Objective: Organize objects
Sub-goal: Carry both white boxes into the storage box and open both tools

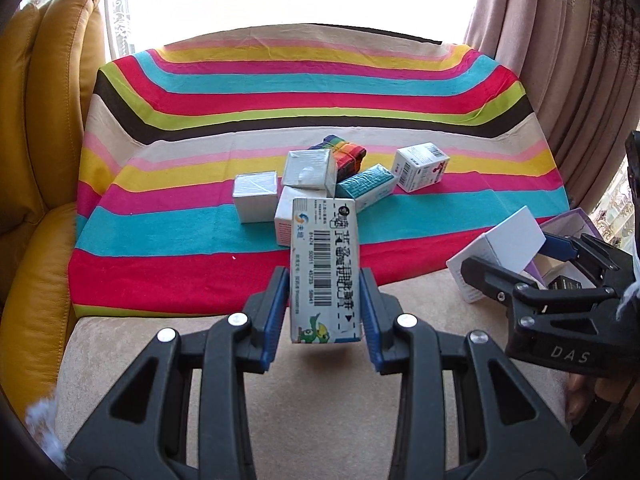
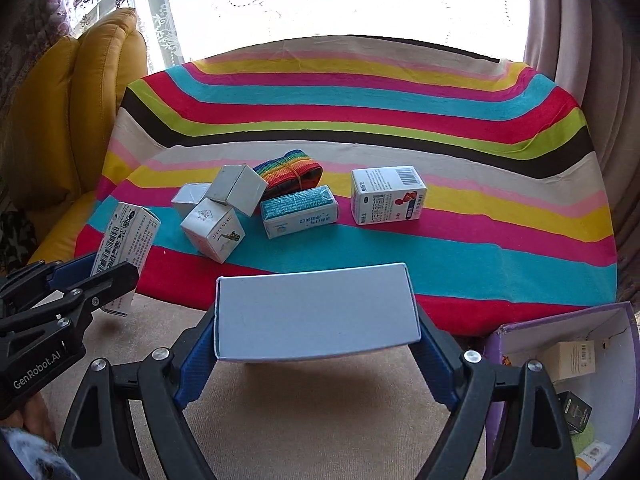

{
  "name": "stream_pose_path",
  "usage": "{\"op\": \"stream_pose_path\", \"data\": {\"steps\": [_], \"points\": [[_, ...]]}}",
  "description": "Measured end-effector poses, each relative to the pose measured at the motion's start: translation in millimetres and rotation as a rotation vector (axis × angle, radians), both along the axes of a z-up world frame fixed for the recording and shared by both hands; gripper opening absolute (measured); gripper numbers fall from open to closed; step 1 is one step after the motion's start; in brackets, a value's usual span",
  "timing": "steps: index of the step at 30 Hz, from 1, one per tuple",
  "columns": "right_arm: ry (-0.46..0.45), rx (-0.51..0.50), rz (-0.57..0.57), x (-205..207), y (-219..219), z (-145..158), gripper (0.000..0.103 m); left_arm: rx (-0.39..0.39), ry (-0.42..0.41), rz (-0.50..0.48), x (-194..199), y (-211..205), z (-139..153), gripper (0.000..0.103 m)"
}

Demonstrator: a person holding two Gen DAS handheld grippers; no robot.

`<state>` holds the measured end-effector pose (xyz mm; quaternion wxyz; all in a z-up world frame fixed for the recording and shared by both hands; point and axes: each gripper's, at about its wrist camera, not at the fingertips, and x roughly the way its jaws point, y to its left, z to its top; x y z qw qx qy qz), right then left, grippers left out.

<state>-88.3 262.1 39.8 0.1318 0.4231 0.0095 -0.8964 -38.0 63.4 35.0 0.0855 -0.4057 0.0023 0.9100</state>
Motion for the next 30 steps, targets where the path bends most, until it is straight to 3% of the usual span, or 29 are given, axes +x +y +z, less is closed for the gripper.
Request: {"op": "stream_pose_path", "data": {"steps": [18,30], "points": [[0.026,-0.02,-0.236,70,111,11,0.087,0.042,-0.038,-0.278,23,106,5,0.037],[0.038,0.107,-0.484,101,195,20,0.087,0.145,-0.07,-0.477,36,181,13,0.037]]}}
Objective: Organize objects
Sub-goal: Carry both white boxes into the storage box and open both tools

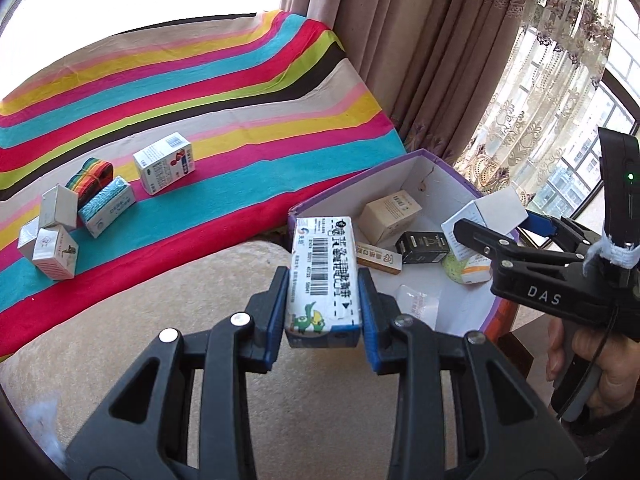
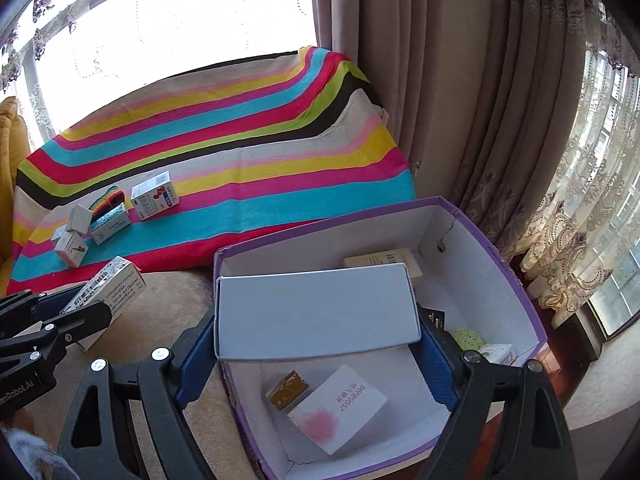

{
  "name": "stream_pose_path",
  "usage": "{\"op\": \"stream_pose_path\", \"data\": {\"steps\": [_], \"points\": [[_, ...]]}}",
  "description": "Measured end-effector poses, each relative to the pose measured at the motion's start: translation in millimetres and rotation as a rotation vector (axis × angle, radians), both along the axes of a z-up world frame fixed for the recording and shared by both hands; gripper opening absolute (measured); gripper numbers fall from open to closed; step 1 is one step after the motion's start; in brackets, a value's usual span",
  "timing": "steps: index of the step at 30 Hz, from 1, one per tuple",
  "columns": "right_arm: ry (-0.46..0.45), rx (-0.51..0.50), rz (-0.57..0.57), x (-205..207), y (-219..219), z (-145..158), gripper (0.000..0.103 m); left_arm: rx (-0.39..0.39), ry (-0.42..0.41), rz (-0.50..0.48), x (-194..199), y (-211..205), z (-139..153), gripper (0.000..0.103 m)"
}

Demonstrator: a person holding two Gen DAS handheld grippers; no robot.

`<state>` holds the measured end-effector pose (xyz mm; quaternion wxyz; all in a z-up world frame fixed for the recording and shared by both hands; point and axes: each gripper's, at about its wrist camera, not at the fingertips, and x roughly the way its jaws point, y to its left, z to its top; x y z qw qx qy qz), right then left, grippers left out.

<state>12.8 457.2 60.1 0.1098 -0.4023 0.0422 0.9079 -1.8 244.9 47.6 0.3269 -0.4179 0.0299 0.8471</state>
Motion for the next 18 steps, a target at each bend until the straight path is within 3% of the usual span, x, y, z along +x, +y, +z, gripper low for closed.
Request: {"op": "stream_pose_path", "data": {"steps": [6,7,8,9,10,13,18], "points": [[0.006,0.026,-0.09,13,32,4,0.088,0.051,-0.013,-0.085,1,37,6,0.038],[0.007,0.027,-0.103,14,37,5,0.088,0.058,-0.026,-0.102,0,43,5,0.042],[0.009,0.027,-0.116,15,41,6,0.089,0.063,-0.043,-0.116,-2,49,4,0.055],[0.014,0.03,-0.132,17,44,7,0.089,0.066,-0.051,-0.118,-2,51,3,0.061],[0.022,0.034,-0.15,18,48,8,0.091,0.068,-0.048,-0.112,-2,52,3,0.068],[0.044,0.044,-0.187,21,56,12,0.102,0.076,-0.036,-0.078,-2,45,7,0.07],[0.084,0.01,-0.204,22,61,14,0.103,0.133,0.057,0.019,-6,15,26,0.076]]}}
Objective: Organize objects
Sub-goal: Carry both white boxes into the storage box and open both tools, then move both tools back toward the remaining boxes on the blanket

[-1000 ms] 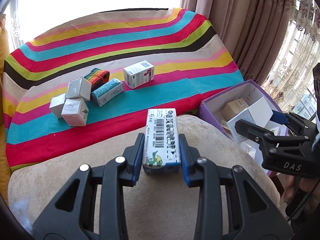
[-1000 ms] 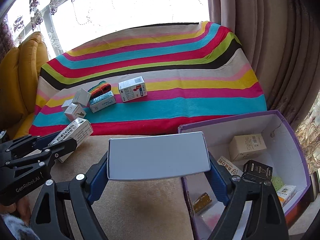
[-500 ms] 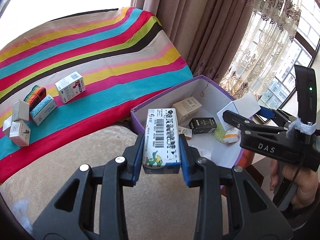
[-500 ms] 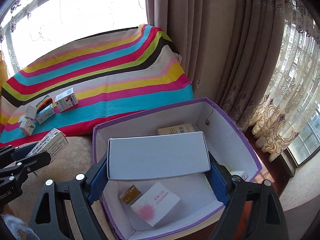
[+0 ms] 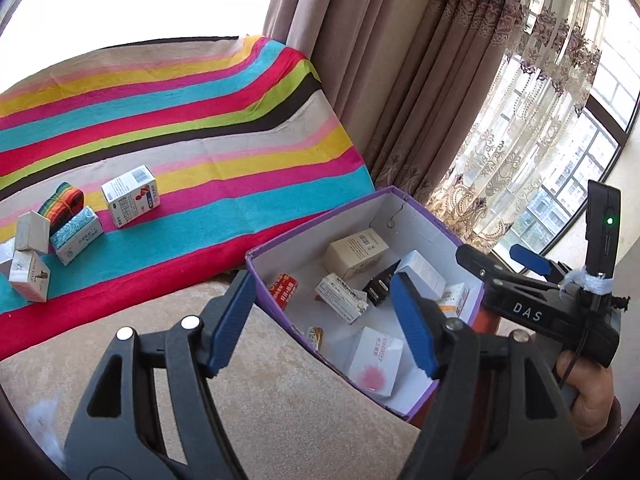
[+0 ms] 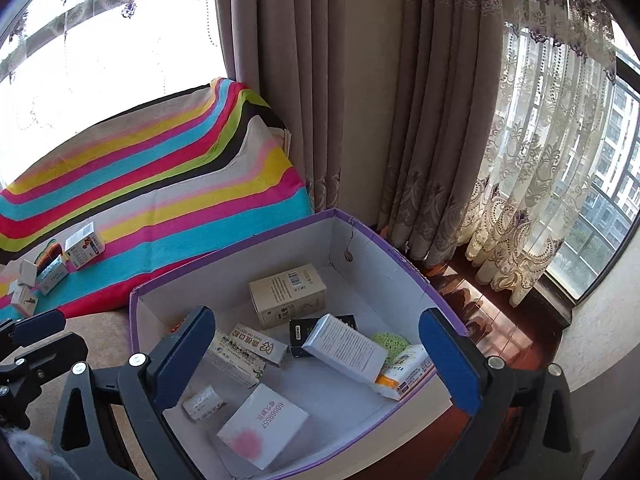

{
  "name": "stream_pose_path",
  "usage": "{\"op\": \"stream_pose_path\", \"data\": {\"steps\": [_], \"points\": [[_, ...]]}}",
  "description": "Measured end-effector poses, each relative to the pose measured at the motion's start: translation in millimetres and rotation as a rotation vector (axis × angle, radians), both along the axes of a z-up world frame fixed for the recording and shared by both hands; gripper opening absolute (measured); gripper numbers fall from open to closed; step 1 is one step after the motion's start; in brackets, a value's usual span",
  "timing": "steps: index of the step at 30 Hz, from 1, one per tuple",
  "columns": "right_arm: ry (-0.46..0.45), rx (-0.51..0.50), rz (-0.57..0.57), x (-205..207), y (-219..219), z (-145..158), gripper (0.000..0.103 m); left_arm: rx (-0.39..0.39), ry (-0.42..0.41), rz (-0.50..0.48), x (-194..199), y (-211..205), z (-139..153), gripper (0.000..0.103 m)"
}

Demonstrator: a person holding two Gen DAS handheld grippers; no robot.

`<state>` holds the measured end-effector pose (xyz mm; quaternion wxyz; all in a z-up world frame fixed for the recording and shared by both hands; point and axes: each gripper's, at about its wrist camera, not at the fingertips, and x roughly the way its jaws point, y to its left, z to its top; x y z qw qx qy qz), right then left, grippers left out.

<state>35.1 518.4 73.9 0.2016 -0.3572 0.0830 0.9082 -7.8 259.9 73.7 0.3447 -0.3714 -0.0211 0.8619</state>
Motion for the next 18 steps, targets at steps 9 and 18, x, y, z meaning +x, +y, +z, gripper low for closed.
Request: {"op": "stream_pose_path", "data": {"steps": [9,18], "points": [[0.037,-0.044,0.058,-6,-14,4,0.103,-0.111,0.154,0.12,-14,-50,17,0.083],[0.023,0.075,0.115,-20,-56,16,0.103,-0.124,0.128,0.227,-28,-114,13,0.084]]}}
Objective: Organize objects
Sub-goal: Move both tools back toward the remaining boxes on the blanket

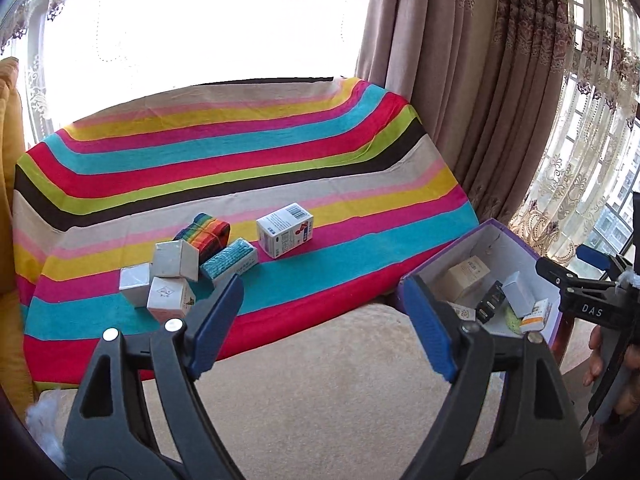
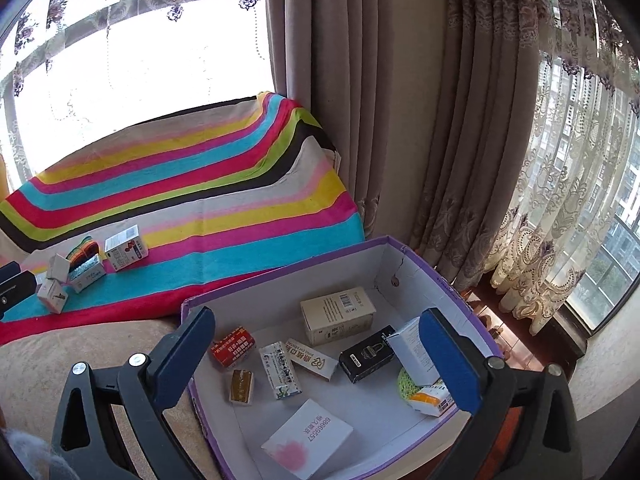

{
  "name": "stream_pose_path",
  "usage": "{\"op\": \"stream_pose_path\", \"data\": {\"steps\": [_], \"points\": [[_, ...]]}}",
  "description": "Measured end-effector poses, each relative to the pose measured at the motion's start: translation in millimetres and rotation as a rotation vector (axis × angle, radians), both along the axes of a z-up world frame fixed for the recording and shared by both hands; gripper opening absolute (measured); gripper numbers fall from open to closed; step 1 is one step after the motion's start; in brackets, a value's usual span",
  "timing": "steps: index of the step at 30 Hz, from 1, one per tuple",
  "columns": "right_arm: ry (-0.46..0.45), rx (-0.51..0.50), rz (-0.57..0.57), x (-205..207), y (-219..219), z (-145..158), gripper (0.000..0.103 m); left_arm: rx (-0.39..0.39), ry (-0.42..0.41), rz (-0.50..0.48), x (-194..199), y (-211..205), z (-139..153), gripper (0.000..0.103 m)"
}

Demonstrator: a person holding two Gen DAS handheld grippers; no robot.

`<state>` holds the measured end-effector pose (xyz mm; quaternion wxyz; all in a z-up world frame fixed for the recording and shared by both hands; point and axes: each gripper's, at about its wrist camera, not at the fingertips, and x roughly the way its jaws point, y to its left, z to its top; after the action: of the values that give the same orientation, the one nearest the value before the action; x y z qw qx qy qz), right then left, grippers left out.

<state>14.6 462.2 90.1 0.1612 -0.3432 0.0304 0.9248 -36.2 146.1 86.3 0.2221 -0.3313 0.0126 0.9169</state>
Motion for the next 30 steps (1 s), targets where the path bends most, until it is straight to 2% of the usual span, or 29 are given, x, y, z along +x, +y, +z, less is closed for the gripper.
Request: {"op": "stream_pose_path", "data": {"steps": [4,8,15,20,27,30], "points": [[-0.049,0.034,0.054,-13,-22,-7,0.103,0.024,-0.04,0.044,-10,-28,-5,0.084],[-0.055,-0.074,0.129,-22,-35,-12,0.103,0.045,-0.09,0.081,-26,-53,-12,0.084],[-0.1,-0.052,0.158,-45,-60,-19,0.103,0.055,-0.136,0.136,-60,-80,-16,0.084],[-0.125,-0.066,0.17,-62,-71,-25,0.103,0.057,-0.204,0.155,-93,-91,-28,0.084],[-0.13,-0.085,0.21,-79,-83,-25,0.103,-0.027,-0.241,0.124,-118,-85,-46,0.083],[-0.135,-0.104,0.224,-88,-88,-27,0.103,-0.028,-0.263,0.119,-127,-86,-52,0.082]]}}
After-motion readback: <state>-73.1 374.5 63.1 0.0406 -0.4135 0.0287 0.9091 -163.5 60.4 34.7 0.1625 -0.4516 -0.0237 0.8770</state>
